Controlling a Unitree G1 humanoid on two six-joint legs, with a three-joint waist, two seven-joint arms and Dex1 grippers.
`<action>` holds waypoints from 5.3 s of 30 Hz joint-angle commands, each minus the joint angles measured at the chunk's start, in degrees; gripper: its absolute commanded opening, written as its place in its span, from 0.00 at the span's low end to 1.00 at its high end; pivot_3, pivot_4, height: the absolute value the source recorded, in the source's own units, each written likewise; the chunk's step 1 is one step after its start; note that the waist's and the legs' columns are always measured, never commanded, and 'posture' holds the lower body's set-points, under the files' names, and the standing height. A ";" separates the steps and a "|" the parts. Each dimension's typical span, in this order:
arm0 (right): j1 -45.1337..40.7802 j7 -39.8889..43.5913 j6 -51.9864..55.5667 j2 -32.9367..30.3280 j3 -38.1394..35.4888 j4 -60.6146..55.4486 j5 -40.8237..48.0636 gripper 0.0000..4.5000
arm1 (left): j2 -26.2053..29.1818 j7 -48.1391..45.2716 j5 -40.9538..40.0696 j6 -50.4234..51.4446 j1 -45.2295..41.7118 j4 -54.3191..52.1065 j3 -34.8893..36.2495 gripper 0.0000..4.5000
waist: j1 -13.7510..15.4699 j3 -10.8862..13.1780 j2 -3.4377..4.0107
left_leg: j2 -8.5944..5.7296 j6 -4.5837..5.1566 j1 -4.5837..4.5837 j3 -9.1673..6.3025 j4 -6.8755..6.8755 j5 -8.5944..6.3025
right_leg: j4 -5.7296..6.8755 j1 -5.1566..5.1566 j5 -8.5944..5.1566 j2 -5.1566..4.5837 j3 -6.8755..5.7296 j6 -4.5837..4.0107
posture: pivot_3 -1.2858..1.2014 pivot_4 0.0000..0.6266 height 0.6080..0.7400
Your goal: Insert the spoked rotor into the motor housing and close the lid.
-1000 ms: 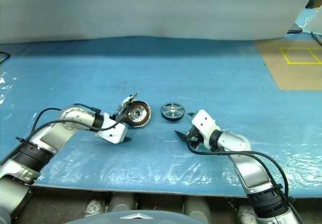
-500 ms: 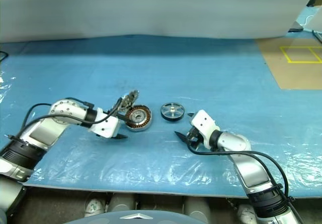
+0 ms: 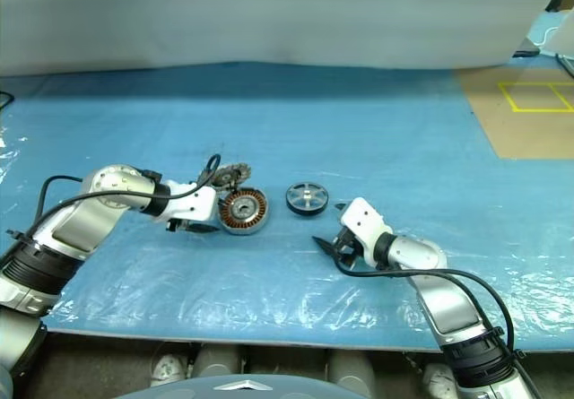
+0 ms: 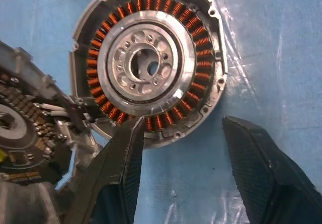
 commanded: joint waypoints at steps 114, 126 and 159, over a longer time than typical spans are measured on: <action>2.77 -2.75 -3.38 1.90 2.03 0.57 -5.29 1.00 | -11.31 6.30 5.52 9.30 -9.56 14.69 -4.65 0.99 | 0.03 0.01 -0.05 | -0.01 0.01 0.51 -0.04 0.10 0.00 | -0.04 0.66 0.00 -0.05 0.00 -0.02 | 0.52 0.24 1.00; 3.15 -2.95 -3.60 1.66 2.13 0.49 -5.51 1.00 | -9.93 2.14 4.64 5.32 -6.60 12.56 -5.80 0.85 | -0.02 -0.01 -0.01 | -0.02 0.01 0.52 -0.03 -0.06 -0.01 | -0.10 0.68 -0.01 -0.05 0.00 -0.03 | 0.52 0.24 1.00; 3.30 -3.43 -4.81 1.47 2.79 1.32 -6.89 1.00 | -11.75 1.33 -5.98 -5.93 -7.87 20.50 3.45 0.83 | 0.01 -0.15 0.00 | -0.06 0.00 0.43 -0.01 -0.50 0.00 | -0.50 0.56 -0.09 -0.05 -0.03 0.03 | 0.52 0.24 1.00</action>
